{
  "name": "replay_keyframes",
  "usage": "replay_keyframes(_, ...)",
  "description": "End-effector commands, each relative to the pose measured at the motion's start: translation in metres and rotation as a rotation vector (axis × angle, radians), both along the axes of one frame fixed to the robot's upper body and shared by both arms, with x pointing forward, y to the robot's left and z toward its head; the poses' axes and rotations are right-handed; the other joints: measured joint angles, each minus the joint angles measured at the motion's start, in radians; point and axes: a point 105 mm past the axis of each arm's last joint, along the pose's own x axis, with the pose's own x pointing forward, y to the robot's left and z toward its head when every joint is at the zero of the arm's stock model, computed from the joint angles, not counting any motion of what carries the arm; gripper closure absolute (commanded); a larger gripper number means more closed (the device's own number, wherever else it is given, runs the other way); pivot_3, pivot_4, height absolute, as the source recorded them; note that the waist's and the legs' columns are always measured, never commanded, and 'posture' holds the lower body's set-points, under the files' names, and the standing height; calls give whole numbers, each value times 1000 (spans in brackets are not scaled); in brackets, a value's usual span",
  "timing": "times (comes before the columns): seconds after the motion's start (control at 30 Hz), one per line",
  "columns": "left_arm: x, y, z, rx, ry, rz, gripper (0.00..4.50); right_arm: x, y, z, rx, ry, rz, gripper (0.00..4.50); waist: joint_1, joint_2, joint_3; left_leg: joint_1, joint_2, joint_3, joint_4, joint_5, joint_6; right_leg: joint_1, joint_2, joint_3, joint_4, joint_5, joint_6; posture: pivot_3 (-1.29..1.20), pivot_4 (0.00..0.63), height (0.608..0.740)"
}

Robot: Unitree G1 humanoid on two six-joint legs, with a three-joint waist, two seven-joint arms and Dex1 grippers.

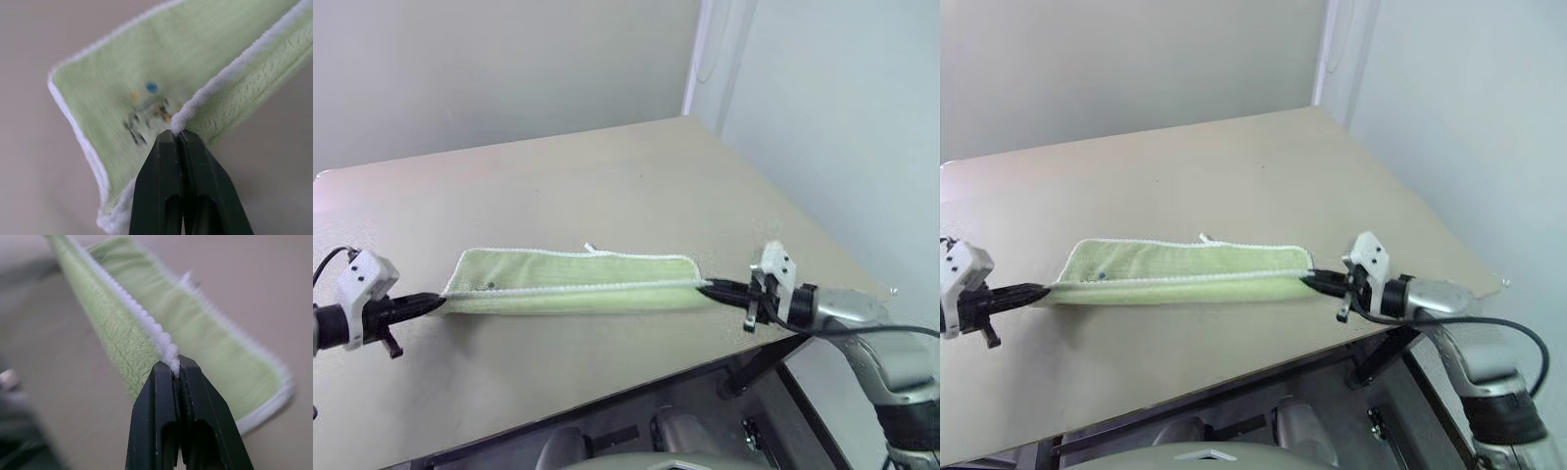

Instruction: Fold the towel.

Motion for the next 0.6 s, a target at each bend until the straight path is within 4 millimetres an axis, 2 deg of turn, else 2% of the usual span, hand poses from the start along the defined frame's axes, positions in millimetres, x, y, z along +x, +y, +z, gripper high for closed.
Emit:
replay_keyframes(0.03,12,4,5,39,-2,-22,4500,18,-5,5,15,-39,-96,4448,0,-1,0,0,0,0,0,0,0,2,0,0,0,0,0,0,0,740)
replay_keyframes(0.1,22,5,5,40,-5,-29,4500,29,-8,5,26,-44,-153,4448,1,-1,0,-1,-1,0,-1,0,0,2,0,0,0,0,0,0,0,740)
replay_keyframes(0.23,51,5,5,17,-39,-8,4500,48,-11,-7,-23,-41,-230,4448,6,-1,-1,-3,-1,0,-6,0,1,-2,1,1,0,1,0,0,0,740)
replay_keyframes(0.4,86,-8,5,18,-80,-10,4500,68,-14,-20,-57,-30,-335,4448,5,-1,-1,-3,-1,0,-7,0,1,-2,1,1,3,2,2,0,0,740)
replay_keyframes(0.6,106,-12,-7,21,-61,21,4500,86,-10,-34,-58,9,-403,4448,0,-2,-1,-2,-1,0,-7,0,1,-2,2,2,4,3,3,0,0,740)
